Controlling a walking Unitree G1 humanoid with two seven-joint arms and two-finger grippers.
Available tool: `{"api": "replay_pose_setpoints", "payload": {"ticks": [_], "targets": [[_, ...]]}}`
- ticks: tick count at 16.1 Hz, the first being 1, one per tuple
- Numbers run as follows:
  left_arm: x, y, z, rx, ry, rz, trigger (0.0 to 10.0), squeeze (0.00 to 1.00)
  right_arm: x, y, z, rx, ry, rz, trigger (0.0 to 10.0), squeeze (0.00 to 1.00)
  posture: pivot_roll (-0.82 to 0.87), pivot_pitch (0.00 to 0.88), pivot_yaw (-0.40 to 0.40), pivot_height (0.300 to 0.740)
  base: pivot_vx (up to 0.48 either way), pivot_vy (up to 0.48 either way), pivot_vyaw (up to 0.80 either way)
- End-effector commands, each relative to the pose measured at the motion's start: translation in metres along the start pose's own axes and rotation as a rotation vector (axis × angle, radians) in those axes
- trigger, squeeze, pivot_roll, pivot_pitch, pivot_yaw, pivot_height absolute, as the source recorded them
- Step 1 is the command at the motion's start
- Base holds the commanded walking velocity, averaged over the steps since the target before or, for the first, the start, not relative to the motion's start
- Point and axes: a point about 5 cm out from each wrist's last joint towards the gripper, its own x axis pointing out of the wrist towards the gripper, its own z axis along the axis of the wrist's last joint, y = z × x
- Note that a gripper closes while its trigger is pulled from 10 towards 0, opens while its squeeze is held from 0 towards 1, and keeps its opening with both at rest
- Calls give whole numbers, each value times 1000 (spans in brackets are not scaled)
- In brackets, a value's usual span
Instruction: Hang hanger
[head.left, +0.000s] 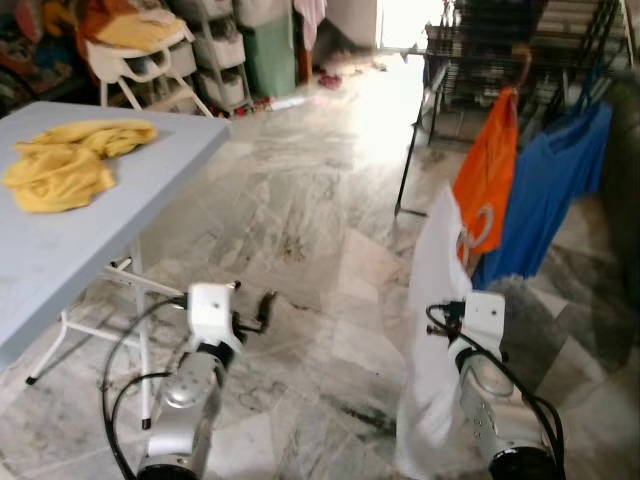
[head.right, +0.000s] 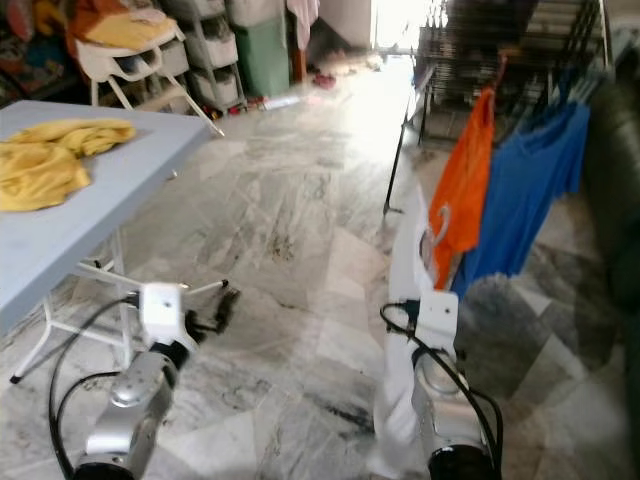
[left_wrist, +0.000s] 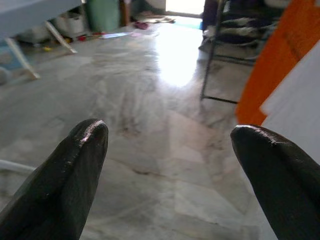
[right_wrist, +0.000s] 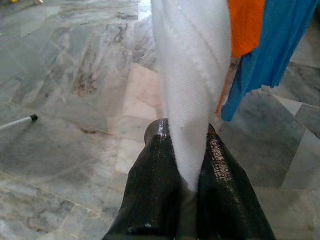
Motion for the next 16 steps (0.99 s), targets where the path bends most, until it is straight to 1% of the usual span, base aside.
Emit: {"api": "replay_pose_setpoints", "payload": {"ticks": [1, 2, 3, 4, 5, 6, 8, 9, 16], "targets": [[-2, 8, 4, -5, -20, 14, 10000, 0, 1, 11, 16, 25, -81, 50, 10000, 0, -120, 0, 57, 740, 0, 0, 0], [-3, 9, 3, -23, -19, 18, 10000, 0, 1, 12, 19, -56, -110, 74, 10000, 0, -120, 0, 55, 740, 0, 0, 0], [-3, 9, 3, -27, -18, 20, 10000, 0, 2, 12, 17, -48, -89, 69, 10000, 0, -120, 0, 53, 740, 0, 0, 0], [-4, 9, 2, -27, -19, 17, 10000, 0, 3, 10, 15, -25, -50, 37, 10000, 0, -120, 0, 52, 740, 247, 0, 0], [-6, 9, 0, -35, -14, 13, 10000, 0, 3, 7, 16, -40, -61, 19, 10000, 0, -119, 0, 51, 740, 319, 0, 0], [-7, 8, -1, -45, -12, 10, 10000, 0, 3, 7, 15, -14, -57, 19, 10000, 0, -120, 0, 50, 740, 356, 0, 0], [-7, 8, -2, -50, -11, 8, 10000, 0, 2, 8, 15, -10, -60, 30, 10000, 0, -122, 0, 49, 740, 368, 0, 0], [-7, 7, -3, -53, -10, 6, 10000, 0, 2, 8, 14, -25, -50, 35, 10000, 0, -122, 0, 50, 740, 382, 0, 0], [-3, 2, -2, -61, -7, -23, 10000, 0, 2, 7, 14, -25, -45, 32, 10000, 0, -140, 0, 63, 740, 419, 0, 0]]}}
